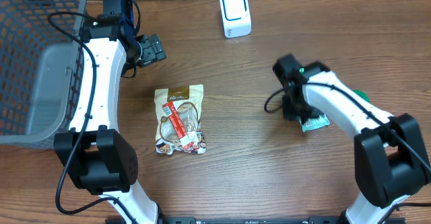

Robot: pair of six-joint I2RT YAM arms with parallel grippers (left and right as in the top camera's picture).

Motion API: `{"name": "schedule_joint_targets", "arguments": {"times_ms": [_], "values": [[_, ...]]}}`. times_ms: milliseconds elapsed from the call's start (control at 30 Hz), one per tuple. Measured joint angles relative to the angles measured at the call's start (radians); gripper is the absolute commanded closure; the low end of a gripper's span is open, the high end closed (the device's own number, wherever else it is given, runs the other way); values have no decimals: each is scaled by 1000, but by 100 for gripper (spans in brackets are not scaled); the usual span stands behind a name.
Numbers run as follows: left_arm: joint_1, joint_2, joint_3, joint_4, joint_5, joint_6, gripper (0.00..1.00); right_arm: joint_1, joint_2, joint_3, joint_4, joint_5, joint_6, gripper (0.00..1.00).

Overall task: Scan the item barcode
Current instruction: 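Release the wet-wipe pack and move the right gripper to the snack bag, then lower the right gripper and grasp the red stick snack on the bag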

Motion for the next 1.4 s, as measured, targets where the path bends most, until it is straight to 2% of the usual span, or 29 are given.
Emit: {"name": "schedule_joint_targets", "arguments": {"times_ms": [167,300,433,667,900,1100,1400], "values": [[0,0,0,0,0,0,1,2,-1,168,42,-242,-8,57],[0,0,0,0,0,0,0,24,0,181,182,-475,-29,56],[0,0,0,0,0,0,0,107,0,181,271,-563,-38,56],[0,0,0,0,0,0,0,364,0,181,333,-489,-55,57],[0,0,0,0,0,0,0,547,0,181,397,-382,-56,58],[0,0,0,0,0,0,0,614,35,181,465,-347,-56,58],[0,0,0,0,0,0,1,621,162,180,499,-242,-56,58]]}}
